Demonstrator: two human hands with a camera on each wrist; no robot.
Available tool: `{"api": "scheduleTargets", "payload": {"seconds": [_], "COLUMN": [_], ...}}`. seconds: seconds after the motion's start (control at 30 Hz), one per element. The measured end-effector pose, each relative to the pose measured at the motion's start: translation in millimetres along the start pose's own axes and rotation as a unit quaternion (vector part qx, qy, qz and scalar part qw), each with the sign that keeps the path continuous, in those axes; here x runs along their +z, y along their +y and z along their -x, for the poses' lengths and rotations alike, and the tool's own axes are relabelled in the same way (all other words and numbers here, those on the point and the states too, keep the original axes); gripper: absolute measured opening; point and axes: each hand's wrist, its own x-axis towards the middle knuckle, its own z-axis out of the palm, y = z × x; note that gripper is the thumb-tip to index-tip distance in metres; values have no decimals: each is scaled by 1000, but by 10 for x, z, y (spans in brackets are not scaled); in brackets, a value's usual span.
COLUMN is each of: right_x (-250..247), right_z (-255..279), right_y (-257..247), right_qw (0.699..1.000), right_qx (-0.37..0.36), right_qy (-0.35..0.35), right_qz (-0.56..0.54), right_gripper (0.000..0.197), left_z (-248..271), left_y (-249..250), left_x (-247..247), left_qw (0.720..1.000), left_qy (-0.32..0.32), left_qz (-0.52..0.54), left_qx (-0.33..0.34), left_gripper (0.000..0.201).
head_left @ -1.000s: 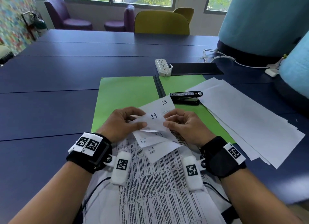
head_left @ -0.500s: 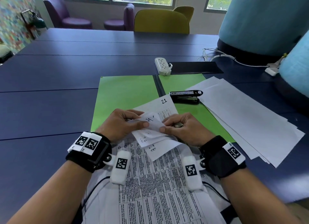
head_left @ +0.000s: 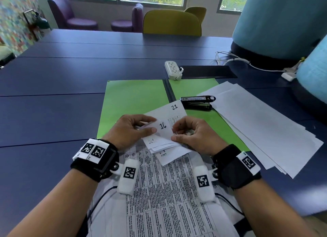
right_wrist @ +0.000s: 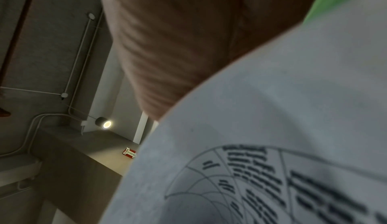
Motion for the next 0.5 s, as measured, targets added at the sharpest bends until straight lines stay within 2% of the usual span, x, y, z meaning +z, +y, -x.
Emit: {"api": "scheduleTargets", "payload": {"seconds": [0.17, 0.23, 0.37, 0.43, 0.5], "right_x": [4, 8, 24, 26, 17], "right_z": [10, 6, 2, 10, 10], "right_y": [-10, -7, -6, -21, -28], "right_qw": [1000, 1000, 1000, 1000, 999], "right_qx": [15, 16, 7, 1, -3], "right_qy": [-4, -8, -7, -16, -31], "right_qz": [18, 16, 16, 26, 43], "right_gripper": [17, 14, 20, 19, 18], "left_z": [17, 13, 10, 13, 22], "left_y": [6, -5, -17, -3, 47], "left_x": [17, 15, 20, 20, 30], "left_qw": [1000, 1000, 1000, 999, 999], "left_qy": [5, 3, 11, 7, 2], "left_qz": [5, -1, 2, 5, 6], "left_qx": [10, 12, 23, 32, 34], "left_gripper": [33, 40, 47, 42, 24]}}
